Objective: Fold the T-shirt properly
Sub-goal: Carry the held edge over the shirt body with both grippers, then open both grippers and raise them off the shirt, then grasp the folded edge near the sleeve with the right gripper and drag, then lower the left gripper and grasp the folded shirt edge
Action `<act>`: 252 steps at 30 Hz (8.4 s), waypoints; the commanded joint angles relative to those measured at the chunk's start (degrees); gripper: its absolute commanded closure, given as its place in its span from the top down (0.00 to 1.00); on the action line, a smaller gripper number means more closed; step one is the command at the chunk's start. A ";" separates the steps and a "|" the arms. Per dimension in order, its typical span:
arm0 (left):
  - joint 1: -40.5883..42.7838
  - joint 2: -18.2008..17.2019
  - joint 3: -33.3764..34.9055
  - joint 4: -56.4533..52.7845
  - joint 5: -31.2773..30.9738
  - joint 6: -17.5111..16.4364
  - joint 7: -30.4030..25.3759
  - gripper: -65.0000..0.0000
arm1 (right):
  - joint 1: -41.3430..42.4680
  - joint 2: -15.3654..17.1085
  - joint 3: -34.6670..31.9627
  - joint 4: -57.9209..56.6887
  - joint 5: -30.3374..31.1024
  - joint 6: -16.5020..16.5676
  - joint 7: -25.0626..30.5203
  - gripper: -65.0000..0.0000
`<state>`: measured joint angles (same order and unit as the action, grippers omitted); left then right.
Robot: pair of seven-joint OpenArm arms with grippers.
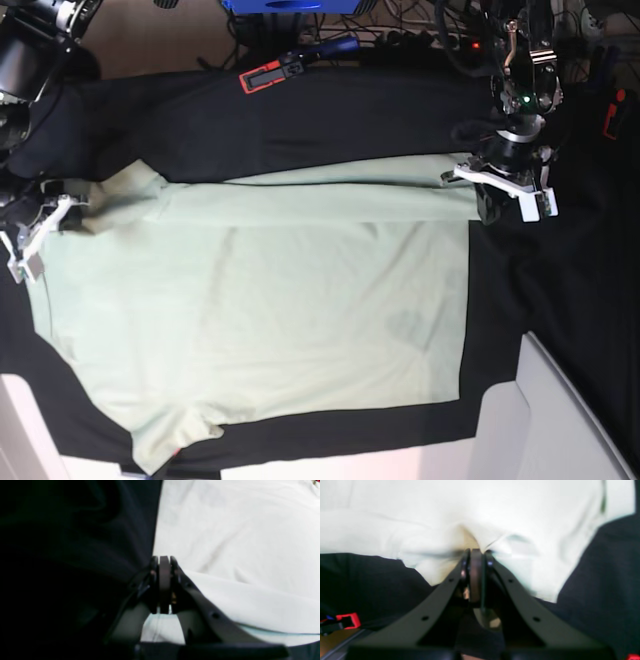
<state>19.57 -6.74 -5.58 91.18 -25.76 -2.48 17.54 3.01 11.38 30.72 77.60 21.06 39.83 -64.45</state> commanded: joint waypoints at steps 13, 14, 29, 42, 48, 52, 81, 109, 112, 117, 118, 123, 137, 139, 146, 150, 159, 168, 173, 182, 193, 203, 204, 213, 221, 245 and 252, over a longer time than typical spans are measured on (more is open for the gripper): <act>-8.36 -0.51 0.27 -7.88 0.13 0.24 -1.50 0.00 | 6.45 4.93 -2.10 -6.70 0.79 0.17 4.18 0.00; -8.89 -0.42 0.27 -8.49 0.13 0.24 -1.50 0.00 | 6.80 4.93 -2.19 -7.23 0.79 0.17 4.80 0.00; -17.33 0.72 0.53 -16.41 0.31 0.24 -1.58 0.00 | 12.25 5.99 -2.19 -16.02 -4.05 0.17 8.84 0.00; -25.51 0.81 6.60 -25.46 9.98 -0.02 -2.02 0.00 | 12.16 5.99 -2.19 -16.02 -4.05 0.17 8.84 0.00; -27.44 0.63 6.07 -25.55 10.51 -0.02 -2.02 0.00 | 12.16 5.99 -2.28 -16.02 -4.05 0.17 8.75 0.00; -28.14 0.63 6.07 -26.87 10.51 -0.02 -2.02 0.00 | 12.16 5.99 -2.28 -16.02 -4.05 0.17 8.75 0.00; -31.57 0.55 6.07 -31.62 10.51 -0.11 -2.20 0.00 | 13.65 5.81 -7.38 -16.99 -4.05 0.17 13.68 0.00; -25.86 -2.09 5.80 -22.12 9.98 0.15 -2.11 0.74 | 9.52 3.70 1.32 -10.66 -3.61 -0.05 17.02 0.65; -20.67 -1.92 2.82 -16.49 10.33 0.15 -2.11 0.72 | 6.18 0.18 1.41 -3.98 -3.61 0.17 12.27 0.65; -14.08 -0.86 -4.75 -12.28 10.42 0.15 -2.11 0.25 | 1.70 -6.59 1.41 -0.02 -3.70 0.17 10.86 0.65; -13.29 -0.86 -5.80 -12.28 10.42 0.15 -2.11 0.15 | 1.35 -7.38 1.41 -0.20 -3.70 0.17 10.95 0.65; -8.63 -0.95 -9.84 -12.28 10.51 0.15 -2.11 0.00 | 0.12 -9.31 1.41 -1.16 -3.78 0.17 13.94 0.65; -2.56 -1.04 -9.40 -12.63 10.51 0.15 -1.94 0.00 | 2.75 -8.96 3.43 -11.36 -3.78 0.17 17.28 0.65; -2.56 -1.04 -9.40 -12.63 10.51 0.15 -1.85 0.00 | 3.19 -8.96 3.43 -12.86 -3.78 0.17 17.28 0.65; -2.47 -0.95 -9.40 -12.63 10.51 0.15 -1.76 0.00 | 4.42 -8.96 3.43 -16.37 -3.78 0.17 17.37 0.65; -2.47 -0.95 -9.58 -12.63 10.51 0.15 -1.67 0.00 | 4.42 -8.96 3.43 -16.37 -3.78 0.17 17.37 0.65; -2.47 -0.95 -9.40 -12.71 10.51 0.15 -1.67 0.00 | 5.04 -8.96 2.91 -16.46 -3.87 0.17 17.19 0.00; -2.47 -0.95 -9.40 -12.71 10.51 0.15 -1.67 0.00 | 8.29 -8.96 2.73 -16.46 -3.96 0.17 16.93 0.00; -2.47 -0.86 -9.40 -12.71 10.51 0.15 -1.67 0.00 | 10.58 -8.17 2.64 -17.08 -4.05 -1.37 16.84 0.00; -2.47 -0.86 -9.40 -12.71 10.51 0.15 -1.67 0.00 | 15.50 -6.85 -3.60 -20.86 -4.05 -2.52 17.37 0.00; -2.47 -0.86 -9.40 -12.71 10.51 0.15 -1.67 0.00 | 19.10 -5.62 -14.15 -21.03 -4.05 -5.68 23.26 0.00; -2.47 -0.86 -9.32 -12.71 10.24 0.15 -1.58 0.00 | 21.92 -3.86 -15.03 -28.42 -3.96 -4.54 24.05 0.52; -2.47 -0.86 -9.32 -12.71 10.15 0.06 -1.58 0.00 | 21.74 -3.42 -14.85 -27.19 -3.78 -3.66 24.14 0.65; -2.47 0.28 -9.32 -12.71 10.51 -0.11 -1.50 0.00 | 16.12 -2.72 15.39 -15.14 -3.61 -4.36 18.16 0.75; -2.47 0.28 -9.32 -12.71 9.98 -0.20 -1.50 0.13 | 10.23 -2.89 31.30 -16.37 -3.70 -6.38 15.96 0.75; -1.95 0.11 -9.40 -12.63 9.89 -0.20 -1.50 0.28 | 14.88 -1.31 34.55 -37.12 -3.70 -6.12 21.59 0.55; -2.47 0.90 -9.32 -12.63 9.27 -0.29 -1.50 0.61 | 14.88 -1.31 34.64 -37.21 -3.70 -6.12 21.59 0.03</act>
<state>17.28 -5.72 -14.81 77.62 -16.34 -3.01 17.12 16.84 9.15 65.49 39.79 16.67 33.12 -43.24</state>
